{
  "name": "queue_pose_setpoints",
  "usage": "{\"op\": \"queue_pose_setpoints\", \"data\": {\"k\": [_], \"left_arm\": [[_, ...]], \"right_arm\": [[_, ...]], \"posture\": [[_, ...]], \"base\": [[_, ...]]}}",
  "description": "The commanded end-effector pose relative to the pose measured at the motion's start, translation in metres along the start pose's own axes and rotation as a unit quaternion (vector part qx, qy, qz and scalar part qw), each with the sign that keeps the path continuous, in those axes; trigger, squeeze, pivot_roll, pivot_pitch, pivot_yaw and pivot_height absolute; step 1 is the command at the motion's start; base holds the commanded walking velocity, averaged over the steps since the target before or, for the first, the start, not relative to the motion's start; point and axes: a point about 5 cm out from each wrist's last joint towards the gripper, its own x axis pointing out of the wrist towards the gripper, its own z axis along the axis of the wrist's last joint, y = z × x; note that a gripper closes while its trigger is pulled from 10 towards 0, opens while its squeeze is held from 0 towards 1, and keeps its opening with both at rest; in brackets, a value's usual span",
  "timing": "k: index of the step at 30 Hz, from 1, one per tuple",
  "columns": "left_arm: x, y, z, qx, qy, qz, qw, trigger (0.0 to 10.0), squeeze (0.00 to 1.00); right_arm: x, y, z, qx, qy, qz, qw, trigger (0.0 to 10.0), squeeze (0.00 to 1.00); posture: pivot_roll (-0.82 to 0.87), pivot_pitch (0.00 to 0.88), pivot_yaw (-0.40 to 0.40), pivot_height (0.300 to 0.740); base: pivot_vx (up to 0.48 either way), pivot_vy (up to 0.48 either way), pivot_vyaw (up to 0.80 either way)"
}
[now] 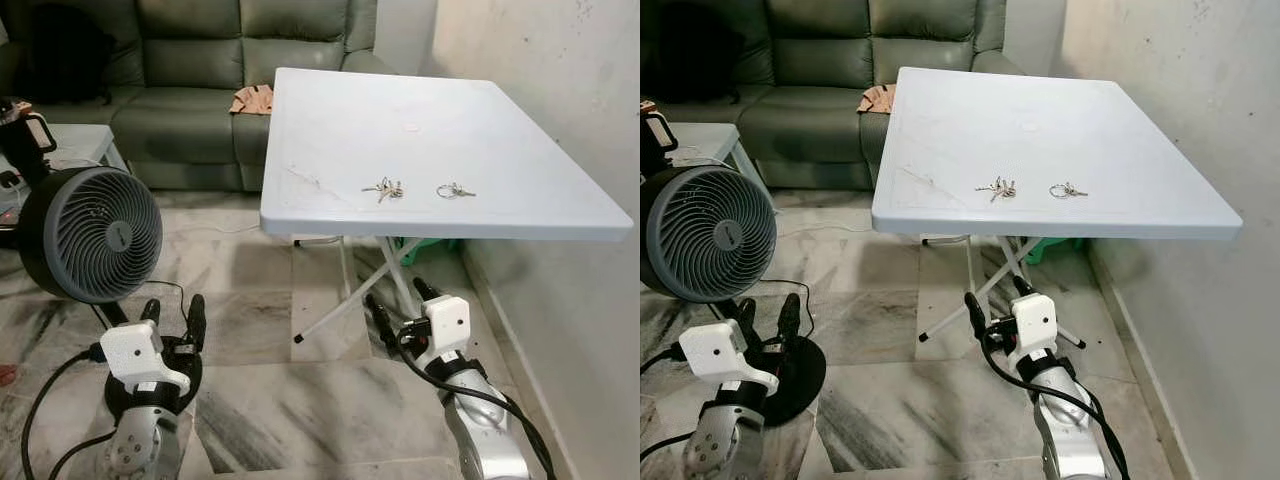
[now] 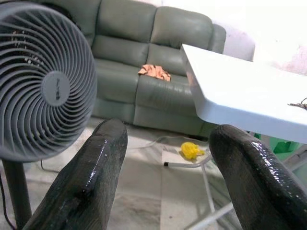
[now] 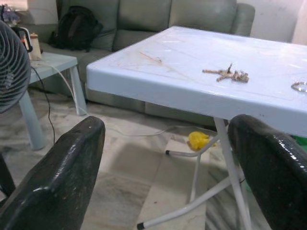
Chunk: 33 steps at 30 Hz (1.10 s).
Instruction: Hang keys on a hook
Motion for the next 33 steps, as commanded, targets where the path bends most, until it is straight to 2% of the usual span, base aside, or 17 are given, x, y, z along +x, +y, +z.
{"op": "queue_pose_setpoints", "data": {"k": [1, 5, 7, 9, 18, 33], "left_arm": [[0.001, -0.003, 0.004, -0.01, 0.001, -0.002, 1.0, 10.0, 0.0], [0.001, -0.004, 0.009, -0.004, 0.004, -0.005, 1.0, 10.0, 0.0], [0.01, -0.007, 0.019, -0.015, -0.011, -0.022, 1.0, 10.0, 0.0], [0.011, -0.007, 0.02, -0.017, -0.008, -0.022, 1.0, 10.0, 0.0], [0.014, -0.01, 0.021, -0.022, -0.003, -0.029, 0.999, 10.0, 0.0], [0.016, -0.013, 0.02, -0.021, 0.007, -0.038, 0.999, 10.0, 0.0]], "right_arm": [[0.003, 0.003, 0.01, 0.001, -0.014, 0.009, 1.0, 10.0, 0.0], [0.006, 0.003, 0.018, 0.019, -0.023, 0.009, 1.0, 10.0, 0.0], [0.02, 0.003, 0.032, 0.04, -0.045, 0.011, 0.998, 10.0, 0.0], [0.021, 0.003, 0.034, 0.043, -0.048, 0.011, 0.998, 10.0, 0.0], [0.021, 0.003, 0.037, 0.044, -0.046, 0.02, 0.998, 10.0, 0.0], [0.02, 0.007, 0.036, 0.044, -0.037, 0.03, 0.998, 10.0, 0.0]], "posture": [[-0.06, 0.0, -0.051, 0.732], [-0.06, 0.0, -0.051, 0.732], [-0.05, 0.0, -0.055, 0.732], [-0.05, 0.0, -0.055, 0.732], [-0.05, 0.0, -0.054, 0.732], [-0.05, 0.0, -0.052, 0.732]], "base": [[0.0, 0.0, 0.0], [0.0, 0.0, 0.0], [0.0, 0.0, 0.0], [0.0, 0.0, 0.0], [0.29, 0.0, 0.0], [0.417, 0.0, 0.0]]}}
